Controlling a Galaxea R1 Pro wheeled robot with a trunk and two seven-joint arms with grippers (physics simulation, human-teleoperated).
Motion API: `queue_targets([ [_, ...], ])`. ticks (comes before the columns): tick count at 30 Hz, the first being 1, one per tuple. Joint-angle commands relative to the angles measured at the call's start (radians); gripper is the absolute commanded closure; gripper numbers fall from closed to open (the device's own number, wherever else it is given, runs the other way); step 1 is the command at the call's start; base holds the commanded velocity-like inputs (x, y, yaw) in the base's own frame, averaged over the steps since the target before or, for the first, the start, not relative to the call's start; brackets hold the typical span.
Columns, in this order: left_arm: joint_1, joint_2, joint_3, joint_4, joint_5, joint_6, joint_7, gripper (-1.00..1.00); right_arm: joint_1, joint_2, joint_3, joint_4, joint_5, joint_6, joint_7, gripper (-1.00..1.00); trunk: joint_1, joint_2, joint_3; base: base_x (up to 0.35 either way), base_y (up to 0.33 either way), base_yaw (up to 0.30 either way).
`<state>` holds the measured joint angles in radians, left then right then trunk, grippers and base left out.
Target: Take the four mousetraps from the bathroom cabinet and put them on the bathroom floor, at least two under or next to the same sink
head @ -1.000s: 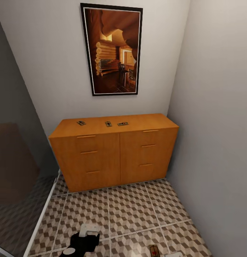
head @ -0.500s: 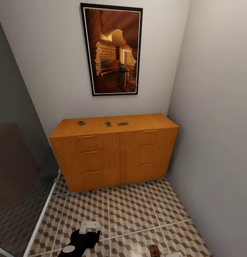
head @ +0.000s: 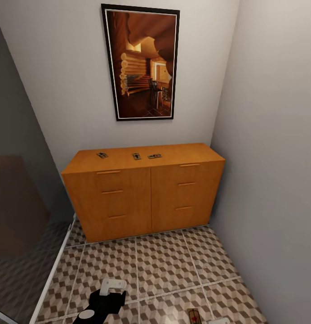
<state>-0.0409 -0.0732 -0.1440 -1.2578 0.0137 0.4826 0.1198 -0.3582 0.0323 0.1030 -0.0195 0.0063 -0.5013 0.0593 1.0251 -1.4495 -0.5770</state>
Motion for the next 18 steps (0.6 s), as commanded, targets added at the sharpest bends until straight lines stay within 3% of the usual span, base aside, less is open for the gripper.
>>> queue_targets([
  [1,0.0,0.0,-0.002,-0.001,0.002,0.005,0.006,-1.0,-0.001,0.0,0.004,0.001,-0.003,-0.003,0.004,1.0,0.0,-0.001,-0.001,0.0,0.0,0.0],
  [18,0.0,0.0,-0.003,-0.001,0.002,0.006,0.006,-1.0,0.0,0.0,0.004,0.001,-0.003,-0.003,0.004,1.0,0.0,-0.001,-0.001,0.0,0.0,0.0],
])
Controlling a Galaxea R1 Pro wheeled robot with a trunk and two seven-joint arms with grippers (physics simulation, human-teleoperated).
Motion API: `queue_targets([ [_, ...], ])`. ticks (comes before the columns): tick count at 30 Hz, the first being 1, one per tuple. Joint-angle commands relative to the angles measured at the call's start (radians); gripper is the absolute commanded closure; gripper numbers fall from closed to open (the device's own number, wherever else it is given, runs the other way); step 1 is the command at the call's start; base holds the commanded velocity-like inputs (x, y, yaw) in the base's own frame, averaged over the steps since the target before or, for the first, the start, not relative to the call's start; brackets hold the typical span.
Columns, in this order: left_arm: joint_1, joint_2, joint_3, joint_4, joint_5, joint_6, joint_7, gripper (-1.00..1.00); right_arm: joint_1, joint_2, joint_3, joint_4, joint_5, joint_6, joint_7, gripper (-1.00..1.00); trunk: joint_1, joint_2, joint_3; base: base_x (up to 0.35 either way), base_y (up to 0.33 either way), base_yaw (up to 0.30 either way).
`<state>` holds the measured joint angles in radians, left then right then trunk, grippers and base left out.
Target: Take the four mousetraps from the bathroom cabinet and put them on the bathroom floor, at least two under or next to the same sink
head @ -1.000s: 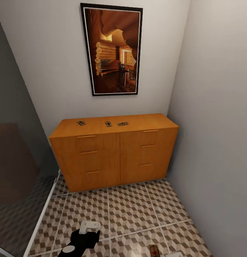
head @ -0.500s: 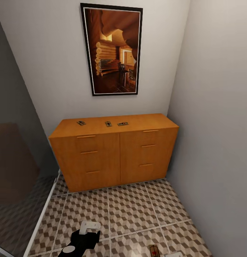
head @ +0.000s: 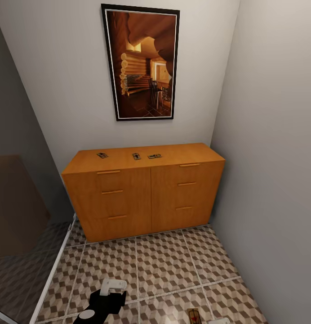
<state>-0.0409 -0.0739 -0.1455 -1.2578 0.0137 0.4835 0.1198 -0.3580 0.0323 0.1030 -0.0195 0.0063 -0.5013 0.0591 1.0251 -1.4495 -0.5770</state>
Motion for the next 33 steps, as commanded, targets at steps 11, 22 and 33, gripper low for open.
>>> queue_targets([
  [11,0.0,0.0,-0.055,0.0,0.002,0.006,0.008,-1.0,-0.001,0.0,0.004,0.001,-0.003,-0.003,0.005,1.0,0.0,-0.001,-0.001,0.0,0.0,0.0],
  [22,0.0,0.0,-0.086,-0.004,-0.001,0.006,0.011,-1.0,-0.001,0.0,0.004,0.001,-0.003,-0.003,0.004,1.0,0.0,-0.001,-0.001,0.0,0.0,0.0],
  [33,0.0,0.0,-0.088,-0.002,0.001,0.007,0.011,-1.0,-0.001,0.0,0.004,0.001,-0.003,-0.003,0.004,1.0,0.0,-0.001,-0.001,0.0,0.0,0.0],
])
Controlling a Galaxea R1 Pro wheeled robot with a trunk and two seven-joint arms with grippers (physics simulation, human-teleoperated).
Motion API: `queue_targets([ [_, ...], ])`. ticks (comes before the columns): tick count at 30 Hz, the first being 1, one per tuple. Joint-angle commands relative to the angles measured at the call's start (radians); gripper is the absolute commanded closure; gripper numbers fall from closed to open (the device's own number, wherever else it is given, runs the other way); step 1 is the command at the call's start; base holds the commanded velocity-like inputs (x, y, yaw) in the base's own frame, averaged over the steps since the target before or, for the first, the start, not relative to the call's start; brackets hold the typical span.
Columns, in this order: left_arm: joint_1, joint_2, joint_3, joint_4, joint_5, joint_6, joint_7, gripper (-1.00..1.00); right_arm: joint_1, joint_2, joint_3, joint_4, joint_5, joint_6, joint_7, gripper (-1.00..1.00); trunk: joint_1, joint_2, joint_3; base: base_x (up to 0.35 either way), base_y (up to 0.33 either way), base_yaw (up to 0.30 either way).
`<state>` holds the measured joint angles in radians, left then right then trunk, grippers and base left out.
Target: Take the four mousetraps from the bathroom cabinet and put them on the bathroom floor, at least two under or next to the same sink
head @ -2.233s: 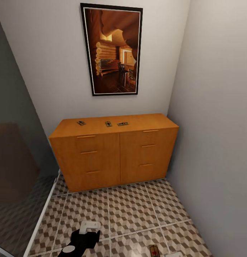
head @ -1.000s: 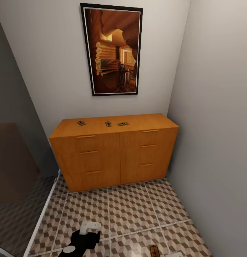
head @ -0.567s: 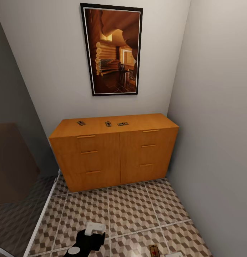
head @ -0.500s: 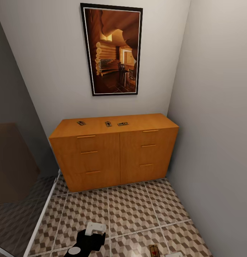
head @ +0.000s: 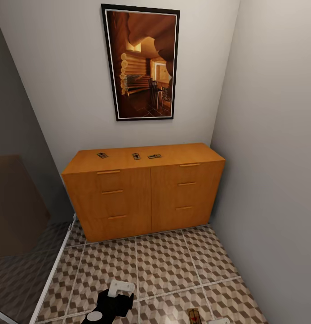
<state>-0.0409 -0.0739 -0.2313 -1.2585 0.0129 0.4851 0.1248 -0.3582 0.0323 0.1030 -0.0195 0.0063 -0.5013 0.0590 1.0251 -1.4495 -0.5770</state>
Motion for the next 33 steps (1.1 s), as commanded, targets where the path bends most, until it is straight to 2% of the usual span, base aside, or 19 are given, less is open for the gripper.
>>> queue_targets([
  [1,-0.001,0.0,-0.002,-0.001,0.002,0.005,0.006,-1.0,-0.001,0.0,0.004,0.001,-0.003,-0.003,0.005,1.0,0.0,-0.001,-0.001,0.0,0.0,0.0],
  [33,-0.001,0.0,-0.02,-0.014,-0.001,0.006,0.007,-1.0,-0.001,0.0,0.004,0.001,-0.003,-0.003,0.005,1.0,0.0,-0.001,-0.001,0.0,0.0,0.0],
])
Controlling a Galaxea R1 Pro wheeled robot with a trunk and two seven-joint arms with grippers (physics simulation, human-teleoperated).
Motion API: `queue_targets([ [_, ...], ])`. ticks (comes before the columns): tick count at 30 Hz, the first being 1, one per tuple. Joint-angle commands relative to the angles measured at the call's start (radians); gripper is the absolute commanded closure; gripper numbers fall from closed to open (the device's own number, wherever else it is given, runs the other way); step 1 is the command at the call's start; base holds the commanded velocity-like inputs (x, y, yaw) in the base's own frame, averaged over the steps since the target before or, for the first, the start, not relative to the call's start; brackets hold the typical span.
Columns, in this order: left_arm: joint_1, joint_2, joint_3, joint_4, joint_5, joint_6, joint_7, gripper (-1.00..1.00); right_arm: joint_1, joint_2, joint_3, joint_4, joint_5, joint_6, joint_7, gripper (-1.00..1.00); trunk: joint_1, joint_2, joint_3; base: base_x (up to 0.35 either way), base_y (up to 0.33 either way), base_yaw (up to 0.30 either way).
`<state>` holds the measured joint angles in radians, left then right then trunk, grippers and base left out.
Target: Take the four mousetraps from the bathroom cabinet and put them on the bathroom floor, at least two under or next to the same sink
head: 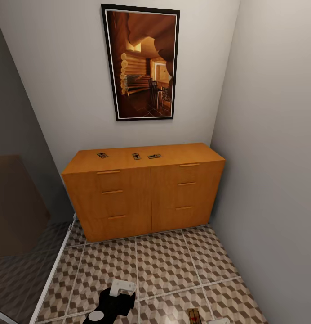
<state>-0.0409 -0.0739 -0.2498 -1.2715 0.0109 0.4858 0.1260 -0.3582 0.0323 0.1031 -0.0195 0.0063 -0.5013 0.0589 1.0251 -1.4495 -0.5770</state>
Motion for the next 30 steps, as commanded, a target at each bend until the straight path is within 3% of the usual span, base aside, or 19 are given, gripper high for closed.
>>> queue_targets([
  [1,-0.001,0.0,-0.002,-0.001,0.001,0.005,0.006,-1.0,-0.001,0.0,0.004,0.001,-0.003,-0.003,0.005,1.0,0.0,-0.001,-0.001,0.0,0.0,0.0],
  [30,-0.001,0.0,-0.002,0.005,0.001,0.005,0.007,-1.0,-0.001,0.0,0.004,0.001,-0.003,-0.003,0.004,1.0,0.0,-0.001,-0.001,0.0,0.0,0.0],
])
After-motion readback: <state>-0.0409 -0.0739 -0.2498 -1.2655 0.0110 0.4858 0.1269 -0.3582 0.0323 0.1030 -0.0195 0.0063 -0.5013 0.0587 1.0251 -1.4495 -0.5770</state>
